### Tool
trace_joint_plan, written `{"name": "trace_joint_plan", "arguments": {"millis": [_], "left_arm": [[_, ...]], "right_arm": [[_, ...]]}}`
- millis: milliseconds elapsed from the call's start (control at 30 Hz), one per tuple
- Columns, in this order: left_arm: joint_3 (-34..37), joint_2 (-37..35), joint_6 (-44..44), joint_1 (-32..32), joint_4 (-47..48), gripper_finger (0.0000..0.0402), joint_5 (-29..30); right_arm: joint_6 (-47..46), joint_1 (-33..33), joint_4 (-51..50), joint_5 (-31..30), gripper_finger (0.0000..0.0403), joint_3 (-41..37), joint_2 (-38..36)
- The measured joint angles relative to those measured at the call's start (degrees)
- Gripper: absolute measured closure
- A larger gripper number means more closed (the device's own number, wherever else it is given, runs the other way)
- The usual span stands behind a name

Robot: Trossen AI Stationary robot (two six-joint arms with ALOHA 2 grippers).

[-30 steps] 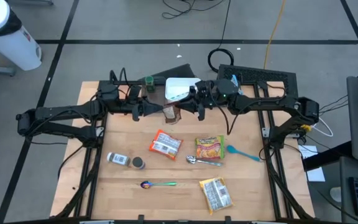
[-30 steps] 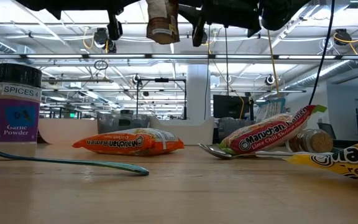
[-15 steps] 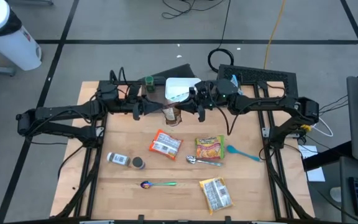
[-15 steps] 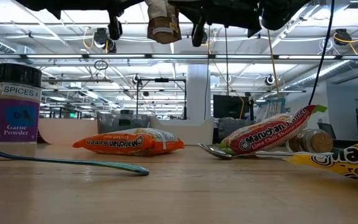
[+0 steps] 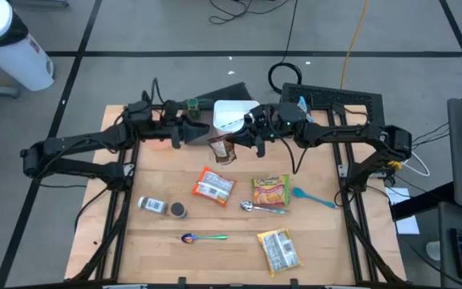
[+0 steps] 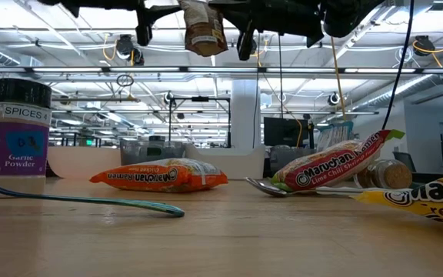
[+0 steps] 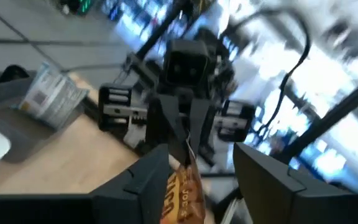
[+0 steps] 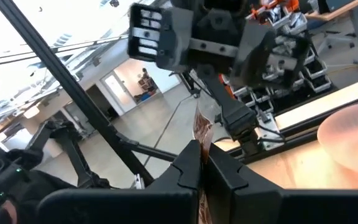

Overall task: Pick & Place Food Item
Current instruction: Put the orange seasoning pack into the left black bin

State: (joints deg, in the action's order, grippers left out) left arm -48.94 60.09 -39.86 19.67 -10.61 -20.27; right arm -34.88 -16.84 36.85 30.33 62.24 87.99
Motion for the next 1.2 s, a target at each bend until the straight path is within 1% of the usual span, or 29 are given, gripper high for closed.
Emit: {"name": "trace_joint_plan", "arguments": {"millis": [100,200,267,467,600,733,833,900,1067,1200], "left_arm": [[-7.3,3.1,4.5,0.5,11.3,0.0207,-3.7],[-15.3,7.3,8.7,0.6,20.3,0.0206,-8.1],[-20.5,10.5,11.3,0.6,26.7,0.0206,-9.7],[-35.3,19.9,18.9,0.6,43.2,0.0206,-10.3],[-41.8,24.5,23.3,0.6,53.0,0.0206,-9.3],[-44.0,26.4,24.9,0.6,57.2,0.0206,-8.2],[-44.0,26.6,24.8,0.6,57.4,0.0206,-8.2],[-44.1,26.6,24.9,0.6,57.4,0.0206,-8.2],[-44.1,26.6,25.0,0.6,57.3,0.0207,-8.2],[-44.1,26.6,25.2,0.6,57.1,0.0227,-8.2]], "right_arm": [[0.0,0.0,-0.5,0.0,0.0403,0.0,0.0],[0.1,0.0,-0.6,0.0,0.0403,0.0,0.0],[0.2,0.0,-0.9,0.0,0.0403,0.0,0.0],[1.1,-0.1,-1.7,0.0,0.0403,0.0,0.0],[1.3,-0.4,-1.6,0.0,0.0403,0.0,0.0],[1.6,-1.1,-2.0,0.0,0.0403,0.0,-0.6],[1.9,-1.6,-1.7,0.2,0.0403,0.0,-0.7],[1.7,-2.1,-2.4,1.5,0.0403,0.0,-1.1],[2.6,-2.3,-3.3,1.7,0.0403,0.0,-1.5],[2.6,-2.3,-3.2,2.6,0.0403,0.0,-1.4]]}}
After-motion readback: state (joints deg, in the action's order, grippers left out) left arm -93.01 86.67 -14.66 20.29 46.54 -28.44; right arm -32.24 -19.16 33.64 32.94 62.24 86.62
